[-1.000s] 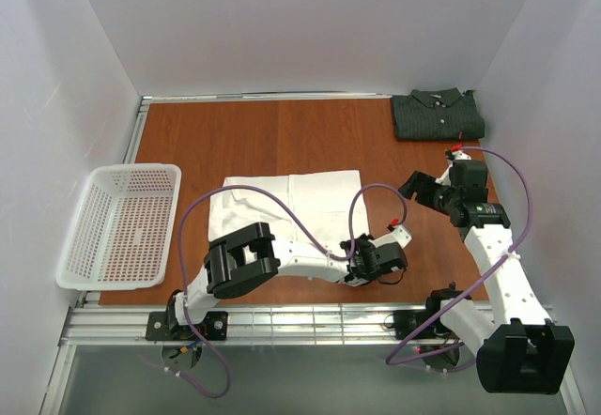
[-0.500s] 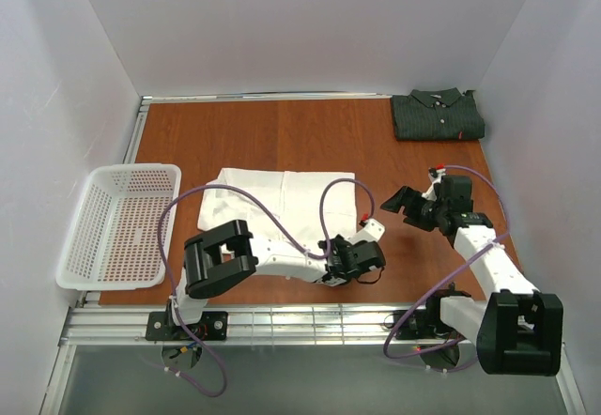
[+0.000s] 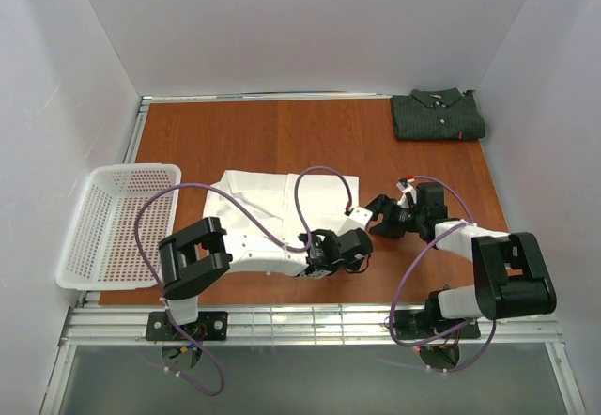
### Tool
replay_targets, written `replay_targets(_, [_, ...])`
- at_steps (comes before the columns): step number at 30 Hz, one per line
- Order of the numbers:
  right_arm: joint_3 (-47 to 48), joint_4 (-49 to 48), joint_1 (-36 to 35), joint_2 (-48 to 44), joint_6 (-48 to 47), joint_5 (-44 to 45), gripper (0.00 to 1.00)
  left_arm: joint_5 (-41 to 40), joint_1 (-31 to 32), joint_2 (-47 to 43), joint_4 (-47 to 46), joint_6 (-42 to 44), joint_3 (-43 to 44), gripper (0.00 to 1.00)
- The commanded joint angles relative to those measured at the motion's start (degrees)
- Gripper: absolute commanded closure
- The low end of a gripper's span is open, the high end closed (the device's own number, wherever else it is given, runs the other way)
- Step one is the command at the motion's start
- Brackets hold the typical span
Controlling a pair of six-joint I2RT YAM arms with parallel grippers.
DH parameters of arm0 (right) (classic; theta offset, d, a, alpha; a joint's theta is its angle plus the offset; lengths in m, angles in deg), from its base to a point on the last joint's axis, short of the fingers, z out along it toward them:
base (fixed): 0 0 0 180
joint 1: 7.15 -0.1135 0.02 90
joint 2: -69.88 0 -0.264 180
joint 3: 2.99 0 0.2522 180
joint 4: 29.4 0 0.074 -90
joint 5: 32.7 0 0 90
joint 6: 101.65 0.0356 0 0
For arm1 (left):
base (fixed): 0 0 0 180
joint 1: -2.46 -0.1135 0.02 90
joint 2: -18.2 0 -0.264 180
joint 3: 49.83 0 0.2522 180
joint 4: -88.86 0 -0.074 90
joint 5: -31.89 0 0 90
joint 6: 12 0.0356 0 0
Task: Fold and stack the long sleeve shirts
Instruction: Fold the shirt
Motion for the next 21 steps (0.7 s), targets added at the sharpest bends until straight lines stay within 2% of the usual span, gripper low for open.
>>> replay_targets(1, [-0.3,-9.2,-1.7,3.7,2.4,-3.3,0.08,3.7,-1.1,-5.7,-4.7,-3.7,-2.5,1.0])
replay_targets(9, [1.9,-15.9,-7.3,12.1,3.9,-4.3,0.14,7.2,-1.8,-7.1,-7.6,-5.8,-2.9,1.0])
replay_targets(18, [4.7,-18.1,-7.4,16.4,3.7,-4.4,0.33,12.5,-2.3,-6.9,-10.1,-9.5,-4.3,1.0])
replay_targets(21, [4.9,-18.6,-7.5,17.9,3.1,-4.5,0.44,13.5,-2.7,-6.9,-10.7,-9.4,-3.9,1.0])
